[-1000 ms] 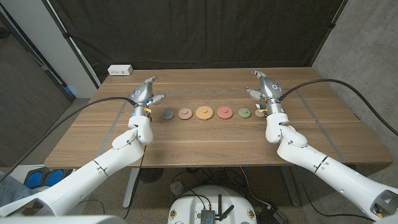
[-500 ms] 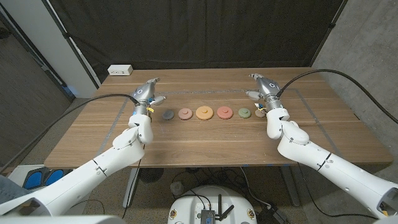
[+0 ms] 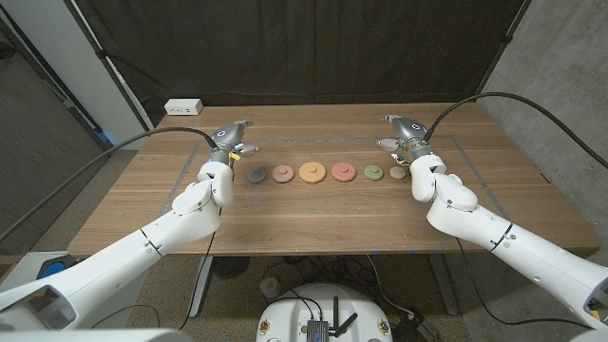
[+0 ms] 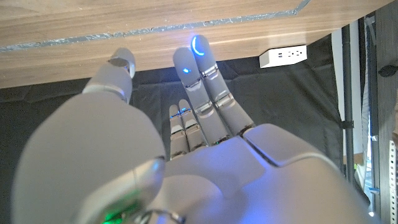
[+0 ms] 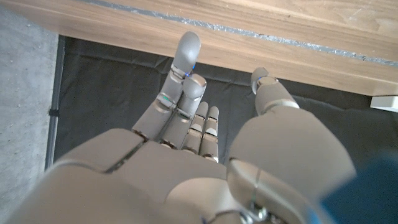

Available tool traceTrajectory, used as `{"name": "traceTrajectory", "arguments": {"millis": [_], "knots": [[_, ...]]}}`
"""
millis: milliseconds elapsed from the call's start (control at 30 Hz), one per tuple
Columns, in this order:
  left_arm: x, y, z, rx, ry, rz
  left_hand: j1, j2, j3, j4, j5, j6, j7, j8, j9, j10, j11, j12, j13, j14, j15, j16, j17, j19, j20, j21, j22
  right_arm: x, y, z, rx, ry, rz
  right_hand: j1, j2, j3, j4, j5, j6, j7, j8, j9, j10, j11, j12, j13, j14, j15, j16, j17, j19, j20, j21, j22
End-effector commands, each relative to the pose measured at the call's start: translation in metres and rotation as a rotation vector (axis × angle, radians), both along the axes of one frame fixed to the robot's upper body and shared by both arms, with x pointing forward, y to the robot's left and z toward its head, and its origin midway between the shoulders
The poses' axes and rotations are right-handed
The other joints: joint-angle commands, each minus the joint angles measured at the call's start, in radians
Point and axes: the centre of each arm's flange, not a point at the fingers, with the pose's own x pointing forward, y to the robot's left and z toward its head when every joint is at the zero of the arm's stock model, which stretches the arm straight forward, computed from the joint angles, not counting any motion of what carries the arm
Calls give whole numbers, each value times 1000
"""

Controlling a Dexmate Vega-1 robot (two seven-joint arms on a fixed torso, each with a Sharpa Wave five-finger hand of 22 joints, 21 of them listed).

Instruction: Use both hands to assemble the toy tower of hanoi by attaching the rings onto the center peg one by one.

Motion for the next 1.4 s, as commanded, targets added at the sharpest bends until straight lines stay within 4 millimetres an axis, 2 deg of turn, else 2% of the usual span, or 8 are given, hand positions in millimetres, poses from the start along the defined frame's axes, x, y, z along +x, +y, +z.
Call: {"name": "traceTrajectory", "arguments": {"millis": [33,333,600,800,1100,1400], "knots": [[-2,-7,9,11,109,40,13,7,-8,-1,11,19,6,0,3,20,1,5,4,9,-67,13,1,0,-91,14,2,11,-19,20,-51,88,19,-2,11,-14,5,6,7,2,2,0,38,-7,15,7,15,-100,10,10,-5,-61,17,-1],[3,-8,10,21,185,25,16,13,-19,1,12,38,9,3,4,42,2,10,6,24,-67,33,3,11,-95,31,-1,18,-16,12,-42,146,-6,-4,16,-21,4,12,8,4,1,-4,45,-1,15,13,16,-100,9,19,-7,-62,35,-2],[5,2,15,44,185,-20,18,14,-25,1,13,44,15,3,5,47,8,9,7,29,-67,41,0,15,-96,40,-3,8,-5,14,-22,134,-44,0,18,-25,1,15,8,2,0,-5,43,-3,12,16,23,-100,16,31,-10,-62,42,-8],[7,4,12,41,191,-53,19,16,-29,1,13,44,17,2,5,51,9,9,8,31,-67,46,-1,11,-96,43,-4,7,0,19,-40,139,-43,1,19,-28,0,17,5,1,-1,-6,41,-2,10,17,17,-100,10,29,-14,-62,46,-13],[2,6,12,43,176,-57,22,20,-33,1,13,45,20,-1,5,51,12,7,10,28,-67,48,-7,8,-94,49,-6,8,0,22,-59,154,-23,0,20,-35,1,18,4,1,-2,-8,36,-2,4,14,11,-100,0,22,-19,-62,53,-20],[-2,8,6,23,159,-66,24,23,-39,2,13,46,20,-2,6,53,13,5,11,28,-67,53,-11,9,-94,57,-9,4,-5,15,-77,196,-4,1,23,-45,1,21,26,-8,5,-11,36,-5,-2,5,17,-100,0,27,-25,-61,68,-30]]}}
